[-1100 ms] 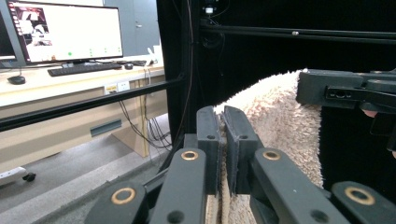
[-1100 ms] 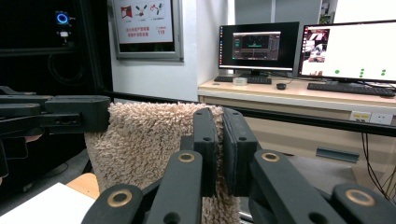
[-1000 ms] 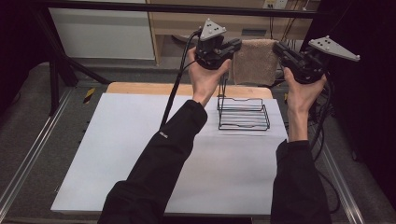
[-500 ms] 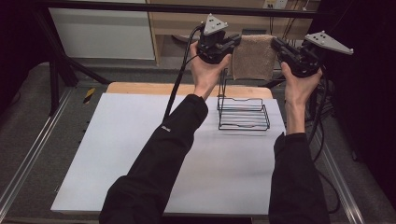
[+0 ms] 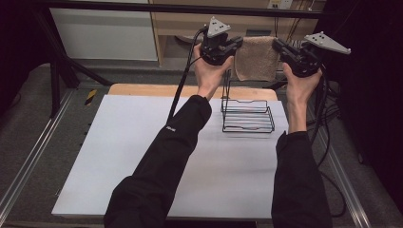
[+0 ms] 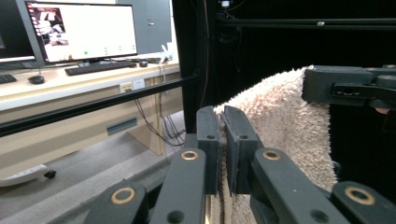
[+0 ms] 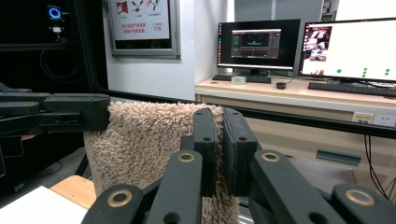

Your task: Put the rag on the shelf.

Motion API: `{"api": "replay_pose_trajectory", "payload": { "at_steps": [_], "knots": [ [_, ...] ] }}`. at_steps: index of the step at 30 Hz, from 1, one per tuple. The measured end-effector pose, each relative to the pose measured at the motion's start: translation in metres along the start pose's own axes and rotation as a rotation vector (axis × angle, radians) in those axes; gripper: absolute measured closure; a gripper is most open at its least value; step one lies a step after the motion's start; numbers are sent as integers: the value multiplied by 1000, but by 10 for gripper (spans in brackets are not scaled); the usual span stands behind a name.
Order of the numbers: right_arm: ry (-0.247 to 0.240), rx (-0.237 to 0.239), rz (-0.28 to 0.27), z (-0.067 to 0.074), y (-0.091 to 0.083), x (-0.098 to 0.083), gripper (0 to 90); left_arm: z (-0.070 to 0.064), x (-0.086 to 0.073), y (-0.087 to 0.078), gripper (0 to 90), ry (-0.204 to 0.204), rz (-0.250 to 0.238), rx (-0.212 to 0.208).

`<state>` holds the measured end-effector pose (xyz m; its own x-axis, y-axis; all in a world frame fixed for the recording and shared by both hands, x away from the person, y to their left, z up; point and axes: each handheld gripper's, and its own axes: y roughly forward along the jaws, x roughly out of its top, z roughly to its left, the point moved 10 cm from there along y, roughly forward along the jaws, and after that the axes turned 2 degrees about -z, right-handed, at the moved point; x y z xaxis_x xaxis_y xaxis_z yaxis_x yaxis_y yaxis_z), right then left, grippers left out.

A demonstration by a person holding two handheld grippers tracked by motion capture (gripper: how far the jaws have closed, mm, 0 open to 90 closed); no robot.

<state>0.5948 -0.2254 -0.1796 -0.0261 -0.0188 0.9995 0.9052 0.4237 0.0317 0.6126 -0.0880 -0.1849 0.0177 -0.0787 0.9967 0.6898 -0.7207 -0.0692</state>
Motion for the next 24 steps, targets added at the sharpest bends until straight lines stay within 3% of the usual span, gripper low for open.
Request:
{"api": "replay_pose_trajectory", "payload": {
  "at_steps": [9,16,24],
  "knots": [
    [-7,3,34,-3,3,-18,853,-1,-16,5,853,21,35,-1],
    [-10,0,61,-9,-4,-30,853,-11,-26,8,852,29,58,-24],
    [17,0,66,-17,-15,-43,853,-24,-36,11,852,57,80,-48]
  ]
}}
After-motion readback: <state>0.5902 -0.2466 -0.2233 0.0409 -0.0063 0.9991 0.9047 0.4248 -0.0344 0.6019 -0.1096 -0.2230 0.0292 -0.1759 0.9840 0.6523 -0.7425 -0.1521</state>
